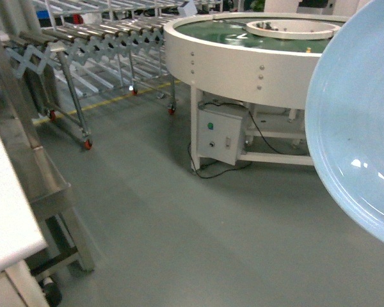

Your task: Place blue tray on left shelf second layer neatly

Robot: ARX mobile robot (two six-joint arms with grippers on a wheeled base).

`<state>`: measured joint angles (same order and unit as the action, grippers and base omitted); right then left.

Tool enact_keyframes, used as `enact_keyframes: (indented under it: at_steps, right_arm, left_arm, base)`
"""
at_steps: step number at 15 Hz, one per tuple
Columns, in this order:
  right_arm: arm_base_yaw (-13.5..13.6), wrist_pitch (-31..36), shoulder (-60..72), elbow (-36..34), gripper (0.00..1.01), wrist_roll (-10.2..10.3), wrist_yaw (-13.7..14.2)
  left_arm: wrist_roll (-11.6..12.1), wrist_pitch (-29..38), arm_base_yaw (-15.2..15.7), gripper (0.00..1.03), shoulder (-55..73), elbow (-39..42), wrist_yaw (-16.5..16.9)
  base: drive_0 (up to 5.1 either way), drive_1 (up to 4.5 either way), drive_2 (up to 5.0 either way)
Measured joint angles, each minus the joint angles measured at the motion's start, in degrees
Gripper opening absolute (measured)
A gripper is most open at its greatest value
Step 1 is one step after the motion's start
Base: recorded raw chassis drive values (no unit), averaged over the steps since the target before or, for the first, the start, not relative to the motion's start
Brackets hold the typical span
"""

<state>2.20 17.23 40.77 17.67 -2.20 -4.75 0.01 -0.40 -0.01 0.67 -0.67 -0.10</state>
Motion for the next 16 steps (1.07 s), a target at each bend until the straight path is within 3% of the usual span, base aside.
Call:
enact_keyframes:
  at_steps: [3, 11, 16]
  right_arm:
    - [0.0, 0.0, 0.0, 0.0, 0.02, 0.0, 0.04]
    - [-0.28, -0.07, 0.0, -0.07, 0.02, 0.0, 0.0]
    - [-0.31, 0.0, 0.0, -0.09, 0.02, 0.0, -0.02]
  left_arm:
    - [0.02, 0.0, 0.0, 0.98, 0.0, 0.0, 0.11]
    - [0.02, 0.07, 0.04, 0.98, 0.0, 0.0, 0.09]
    - [0.0, 0.07, 0.0, 0.98, 0.0, 0.0, 0.07]
  base:
    - [3.0, -3.55, -3.5]
    - [-1.6, -1.6, -1.6]
    - [-1.7, 2.43, -5.8]
